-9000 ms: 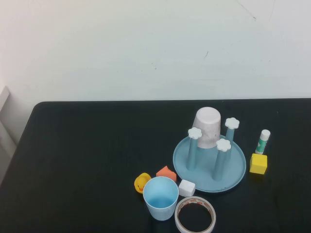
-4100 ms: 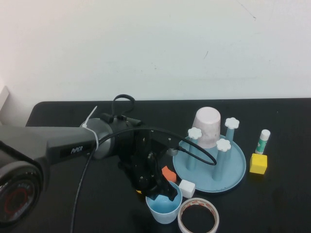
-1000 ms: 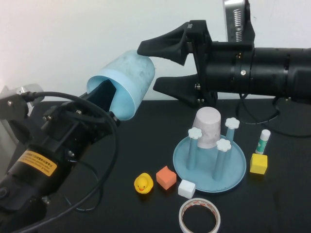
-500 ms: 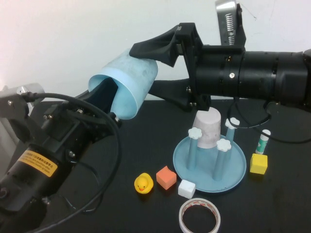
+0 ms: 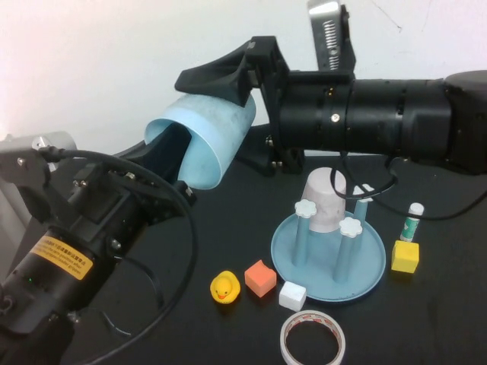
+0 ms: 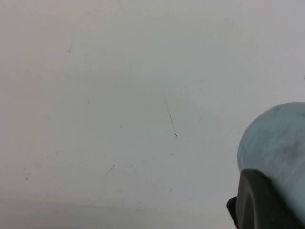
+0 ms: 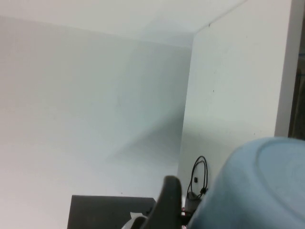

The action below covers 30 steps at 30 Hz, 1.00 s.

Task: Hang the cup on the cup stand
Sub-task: Adjust the cup with two arms, then place the cup on the cup holder

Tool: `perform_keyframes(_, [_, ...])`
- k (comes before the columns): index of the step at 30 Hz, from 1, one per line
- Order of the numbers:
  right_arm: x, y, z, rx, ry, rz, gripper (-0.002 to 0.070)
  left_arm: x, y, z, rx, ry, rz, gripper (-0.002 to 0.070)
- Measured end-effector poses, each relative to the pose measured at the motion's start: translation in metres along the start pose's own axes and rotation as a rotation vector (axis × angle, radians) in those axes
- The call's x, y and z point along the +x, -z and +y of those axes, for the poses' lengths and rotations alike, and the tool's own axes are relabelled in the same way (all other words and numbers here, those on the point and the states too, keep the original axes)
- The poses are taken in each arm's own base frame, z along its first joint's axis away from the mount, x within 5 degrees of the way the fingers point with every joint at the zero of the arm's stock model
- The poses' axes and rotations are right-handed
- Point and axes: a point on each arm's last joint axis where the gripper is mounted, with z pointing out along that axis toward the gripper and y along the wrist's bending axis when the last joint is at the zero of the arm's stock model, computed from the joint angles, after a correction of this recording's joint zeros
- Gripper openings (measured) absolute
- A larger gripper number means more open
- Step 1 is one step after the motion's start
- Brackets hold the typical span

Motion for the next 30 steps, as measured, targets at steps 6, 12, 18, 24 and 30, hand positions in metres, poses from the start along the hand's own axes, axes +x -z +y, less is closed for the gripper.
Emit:
perform_keyframes(6, [0.002, -0.002, -0.001, -0.003, 0.007, 0.015, 0.0646, 0.0, 0.0, 0.0, 0.0, 0.0, 0.0, 0.0006])
perform_keyframes(12, [0.003, -0.002, 0.0, -0.012, 0.063, 0.022, 0.0608, 0.0, 0.0, 0.0, 0.0, -0.022, 0.0, 0.0006])
perform_keyframes(18, [0.003, -0.003, 0.004, -0.028, 0.178, 0.034, 0.0607, 0.003, 0.0, -0.001, 0.014, -0.129, 0.036, 0.01])
perform_keyframes(24, [-0.011, 0.004, 0.011, -0.053, 0.361, 0.005, 0.0607, 0.004, 0.004, -0.009, 0.083, -0.197, 0.079, 0.04])
perform_keyframes(30, [-0.041, 0.035, 0.012, -0.056, 0.6, -0.071, 0.0606, -0.005, 0.019, -0.023, 0.149, -0.308, 0.157, 0.0459])
